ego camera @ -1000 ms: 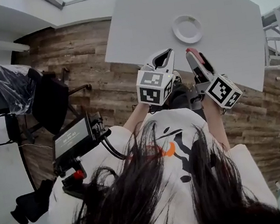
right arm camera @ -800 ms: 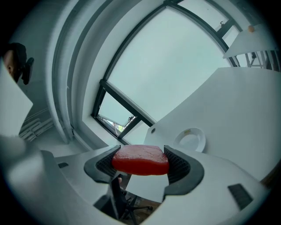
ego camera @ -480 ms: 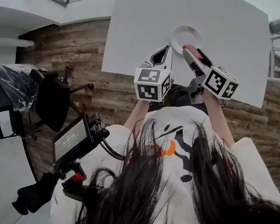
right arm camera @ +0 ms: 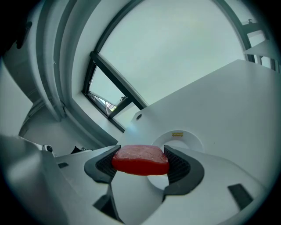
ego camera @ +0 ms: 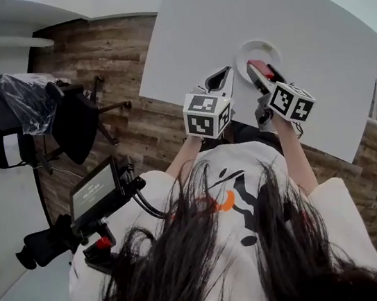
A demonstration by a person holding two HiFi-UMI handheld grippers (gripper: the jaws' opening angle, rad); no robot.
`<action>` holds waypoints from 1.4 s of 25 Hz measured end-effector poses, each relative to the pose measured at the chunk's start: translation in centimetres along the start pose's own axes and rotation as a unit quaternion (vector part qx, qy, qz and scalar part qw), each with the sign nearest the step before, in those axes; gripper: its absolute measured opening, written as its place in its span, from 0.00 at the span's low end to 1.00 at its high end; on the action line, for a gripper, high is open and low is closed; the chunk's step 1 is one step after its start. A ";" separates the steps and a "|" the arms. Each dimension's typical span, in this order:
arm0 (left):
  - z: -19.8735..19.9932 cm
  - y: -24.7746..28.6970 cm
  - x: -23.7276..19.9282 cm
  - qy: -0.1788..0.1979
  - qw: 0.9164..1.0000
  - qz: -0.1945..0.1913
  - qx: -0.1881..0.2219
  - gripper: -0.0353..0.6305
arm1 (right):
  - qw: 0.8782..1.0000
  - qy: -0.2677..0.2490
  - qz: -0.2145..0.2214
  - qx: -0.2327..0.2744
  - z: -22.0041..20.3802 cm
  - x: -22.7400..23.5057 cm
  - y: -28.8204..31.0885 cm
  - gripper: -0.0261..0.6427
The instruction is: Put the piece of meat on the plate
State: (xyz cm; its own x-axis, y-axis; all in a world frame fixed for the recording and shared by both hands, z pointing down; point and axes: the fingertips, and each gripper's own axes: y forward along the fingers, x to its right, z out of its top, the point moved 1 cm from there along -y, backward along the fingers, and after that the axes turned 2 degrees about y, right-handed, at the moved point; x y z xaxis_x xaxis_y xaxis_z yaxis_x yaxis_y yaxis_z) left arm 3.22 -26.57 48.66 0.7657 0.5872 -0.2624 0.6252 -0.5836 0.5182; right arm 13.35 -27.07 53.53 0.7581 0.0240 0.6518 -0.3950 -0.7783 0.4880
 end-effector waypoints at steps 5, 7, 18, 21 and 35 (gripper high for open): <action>-0.6 0.6 0.5 -0.011 1.000 -0.010 -0.009 0.06 | 0.998 -0.056 -0.023 -0.022 0.3 1.4 2.6 0.51; -0.8 0.9 0.8 -0.011 1.000 -0.016 -0.013 0.06 | 0.995 -0.084 -0.037 -0.034 0.4 1.9 3.6 0.51; -1.6 0.9 -0.2 -0.031 0.999 -0.006 -0.019 0.06 | 0.970 -0.208 -0.085 -0.094 -1.0 2.5 6.4 0.51; -1.7 0.9 -0.6 -0.034 0.999 -0.001 -0.019 0.06 | 0.963 -0.231 -0.089 -0.107 -1.1 2.3 6.7 0.51; -1.5 1.1 -1.4 -0.044 0.999 0.010 -0.017 0.06 | 0.925 -0.315 -0.116 -0.176 -2.6 3.7 7.0 0.51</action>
State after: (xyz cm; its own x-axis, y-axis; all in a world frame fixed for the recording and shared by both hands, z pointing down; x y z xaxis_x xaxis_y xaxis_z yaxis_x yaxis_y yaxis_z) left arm 2.60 -27.19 50.77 0.7892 0.5229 -0.3221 0.6054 -0.5741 0.5513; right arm 12.09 -30.78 60.84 0.9516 -0.2931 0.0921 -0.2449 -0.5424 0.8036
